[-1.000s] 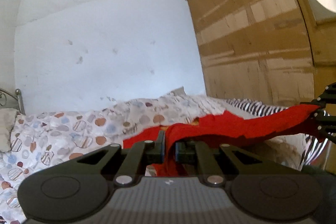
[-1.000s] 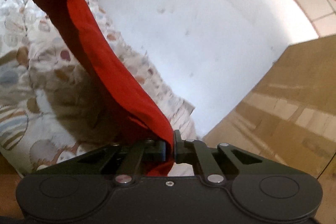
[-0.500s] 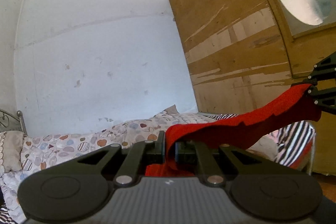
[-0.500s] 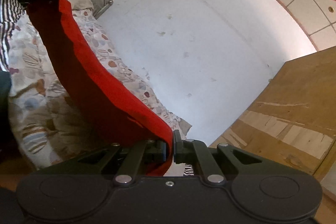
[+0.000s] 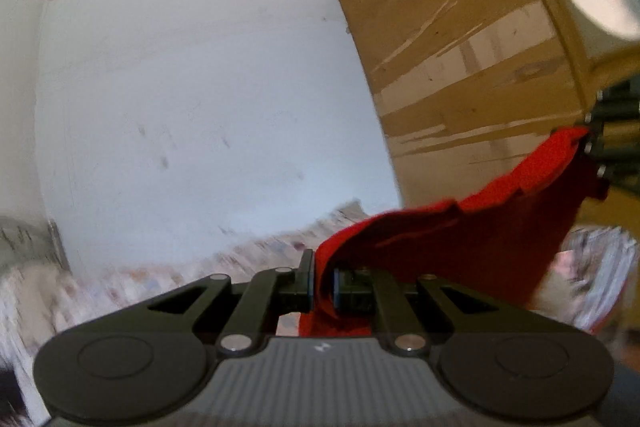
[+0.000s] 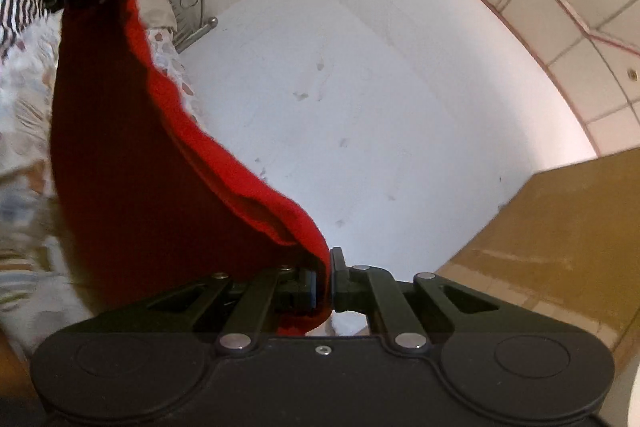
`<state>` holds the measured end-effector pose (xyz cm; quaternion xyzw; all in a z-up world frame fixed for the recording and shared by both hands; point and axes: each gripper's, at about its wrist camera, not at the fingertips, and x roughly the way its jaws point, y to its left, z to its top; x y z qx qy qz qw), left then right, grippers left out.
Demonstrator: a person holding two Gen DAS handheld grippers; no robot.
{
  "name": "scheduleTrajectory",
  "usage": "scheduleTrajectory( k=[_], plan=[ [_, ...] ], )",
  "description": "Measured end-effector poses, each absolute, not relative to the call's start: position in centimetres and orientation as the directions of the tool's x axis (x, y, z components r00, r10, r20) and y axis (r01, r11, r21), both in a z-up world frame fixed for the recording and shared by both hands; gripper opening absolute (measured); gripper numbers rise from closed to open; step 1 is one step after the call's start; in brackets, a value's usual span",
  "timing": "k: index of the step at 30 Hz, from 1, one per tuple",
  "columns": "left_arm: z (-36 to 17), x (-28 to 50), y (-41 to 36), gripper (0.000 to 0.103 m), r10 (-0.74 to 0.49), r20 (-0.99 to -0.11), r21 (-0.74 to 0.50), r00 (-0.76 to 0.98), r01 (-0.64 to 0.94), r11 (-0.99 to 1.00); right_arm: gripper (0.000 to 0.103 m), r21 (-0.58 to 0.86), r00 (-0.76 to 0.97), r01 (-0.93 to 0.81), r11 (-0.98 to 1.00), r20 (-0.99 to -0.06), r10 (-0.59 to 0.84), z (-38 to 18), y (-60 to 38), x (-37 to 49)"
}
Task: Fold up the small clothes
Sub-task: 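Lift the hem with both tools and carry it over toward the collar, then lower the hem onto the sweater body and open both tools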
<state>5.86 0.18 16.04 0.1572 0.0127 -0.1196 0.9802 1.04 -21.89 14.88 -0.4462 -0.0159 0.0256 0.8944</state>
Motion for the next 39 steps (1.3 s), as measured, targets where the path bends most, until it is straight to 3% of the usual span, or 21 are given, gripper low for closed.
scheduleTrajectory(
  k=[2,7,10,24,29,33,36,39],
  plan=[
    [15.7,9.0,-0.5,0.009,-0.204,-0.052,0.324,0.978,0.210,0.923,0.005,-0.786,0.998,-0.041,0.617,-0.005,0.059,15.4,-22.1,3.9],
    [15.2,17.4,-0.9,0.009,-0.180,-0.131,0.227,0.975,0.206,0.952,0.005,-0.730,0.995,-0.099,0.676,-0.091,0.047,16.1,-23.2,11.2],
    [14.2,21.8,-1.4,0.009,-0.167,-0.168,0.233,0.972,0.203,0.951,0.006,-0.722,0.991,-0.114,0.683,-0.129,0.029,15.3,-23.8,15.2],
    [4.6,35.4,-3.0,0.010,-0.125,-0.404,0.242,0.906,0.238,0.941,0.006,-0.599,0.923,-0.256,0.759,-0.385,0.008,6.6,-24.7,30.6],
    [1.5,39.2,-2.9,0.010,-0.137,-0.523,0.157,0.841,0.253,0.955,0.007,-0.576,0.896,-0.291,0.764,-0.443,0.007,3.0,-24.7,33.6],
    [0.1,40.7,-2.7,0.011,-0.141,-0.564,0.139,0.813,0.262,0.955,0.010,-0.520,0.874,-0.307,0.797,-0.486,0.020,1.4,-25.3,35.4],
    [-0.5,41.8,-2.7,0.020,-0.136,-0.607,0.150,0.783,0.281,0.948,0.013,-0.474,0.854,-0.316,0.822,-0.519,0.029,0.6,-26.1,36.5],
    [-0.6,42.2,-2.6,0.038,-0.126,-0.635,0.154,0.762,0.285,0.946,0.017,-0.389,0.817,-0.339,0.856,-0.573,0.063,0.0,-26.7,37.6]
  ],
)
